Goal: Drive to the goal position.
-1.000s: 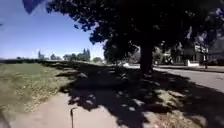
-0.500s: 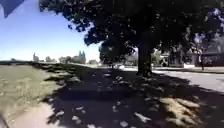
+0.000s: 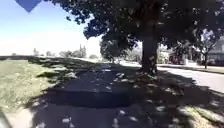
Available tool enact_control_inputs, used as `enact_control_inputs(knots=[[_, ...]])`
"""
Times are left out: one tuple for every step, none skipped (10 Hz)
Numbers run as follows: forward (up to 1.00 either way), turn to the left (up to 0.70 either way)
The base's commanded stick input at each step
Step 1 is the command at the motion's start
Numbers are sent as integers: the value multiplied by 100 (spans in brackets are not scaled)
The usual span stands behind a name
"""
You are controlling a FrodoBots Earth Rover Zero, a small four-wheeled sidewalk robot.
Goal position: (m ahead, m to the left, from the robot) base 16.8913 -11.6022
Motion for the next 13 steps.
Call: enact_control_inputs(knots=[[85, 0], [85, 0], [85, 0], [85, 0], [85, 0], [85, 0], [85, 0], [85, 0], [85, 0], [84, 0], [79, 0], [58, 0], [54, 0]])
